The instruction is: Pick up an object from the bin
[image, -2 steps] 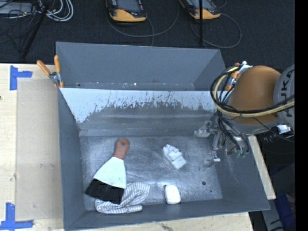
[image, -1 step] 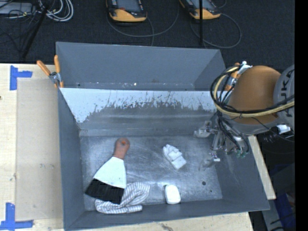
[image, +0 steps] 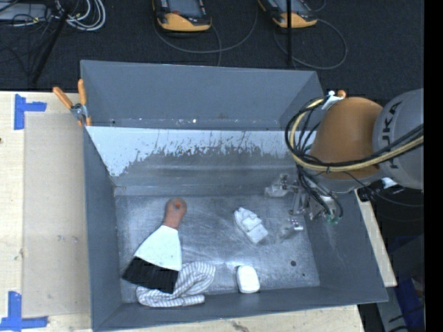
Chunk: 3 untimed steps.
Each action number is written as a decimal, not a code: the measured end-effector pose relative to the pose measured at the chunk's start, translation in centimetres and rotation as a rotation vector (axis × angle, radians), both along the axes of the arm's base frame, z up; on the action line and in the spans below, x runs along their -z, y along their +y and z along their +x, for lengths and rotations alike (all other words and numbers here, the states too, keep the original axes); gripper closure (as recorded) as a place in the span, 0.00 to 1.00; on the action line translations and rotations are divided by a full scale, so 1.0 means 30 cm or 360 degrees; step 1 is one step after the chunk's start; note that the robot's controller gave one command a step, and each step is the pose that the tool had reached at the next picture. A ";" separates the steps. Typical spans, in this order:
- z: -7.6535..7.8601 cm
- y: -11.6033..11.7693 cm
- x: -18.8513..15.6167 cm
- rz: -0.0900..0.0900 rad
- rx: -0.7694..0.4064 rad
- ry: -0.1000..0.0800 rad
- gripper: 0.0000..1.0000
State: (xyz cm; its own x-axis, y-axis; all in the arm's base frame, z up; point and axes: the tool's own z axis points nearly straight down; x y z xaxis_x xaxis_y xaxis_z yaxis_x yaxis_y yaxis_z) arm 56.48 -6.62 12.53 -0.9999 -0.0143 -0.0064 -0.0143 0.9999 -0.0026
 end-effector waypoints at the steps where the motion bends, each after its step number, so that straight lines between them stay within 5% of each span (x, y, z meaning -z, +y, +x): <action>1: 0.008 0.098 0.148 -0.0002 -0.0287 -0.0027 1.00; 2: 0.008 0.099 0.148 -0.0002 -0.0288 -0.0027 1.00; 3: 0.019 0.134 -0.074 0.0004 -0.0327 0.0011 1.00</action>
Offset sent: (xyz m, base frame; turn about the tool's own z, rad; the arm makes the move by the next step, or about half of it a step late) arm 0.0000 0.0000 0.0000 0.0000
